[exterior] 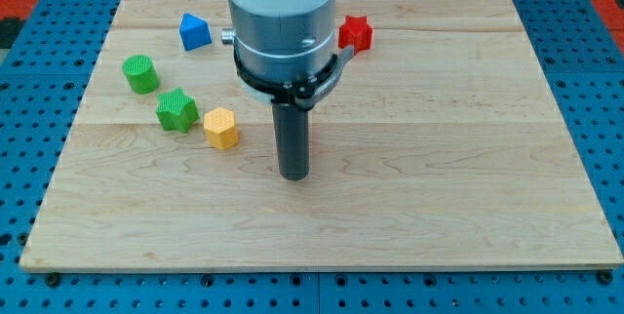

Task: Move the blue cube slightly towards the red star

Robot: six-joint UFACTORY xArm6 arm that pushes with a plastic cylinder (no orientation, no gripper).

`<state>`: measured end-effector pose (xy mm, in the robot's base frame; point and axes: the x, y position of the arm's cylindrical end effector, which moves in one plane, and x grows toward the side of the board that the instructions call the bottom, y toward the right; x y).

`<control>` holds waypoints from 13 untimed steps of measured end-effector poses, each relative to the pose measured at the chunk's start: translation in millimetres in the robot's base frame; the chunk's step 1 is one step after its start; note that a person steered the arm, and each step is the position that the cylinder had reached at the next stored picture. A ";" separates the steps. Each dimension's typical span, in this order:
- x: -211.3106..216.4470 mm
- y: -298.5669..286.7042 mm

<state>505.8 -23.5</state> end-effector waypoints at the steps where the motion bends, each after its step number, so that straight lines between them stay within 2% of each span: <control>1: -26.5 -3.4; 2: -39.9 -5.2; 3: 9.6 -58.2; 4: -5.4 -143.9; 9: -21.4 -28.2; 10: 6.2 43.1; 11: 6.3 110.1; 12: 6.3 202.5; 13: 3.0 318.8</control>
<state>508.8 295.3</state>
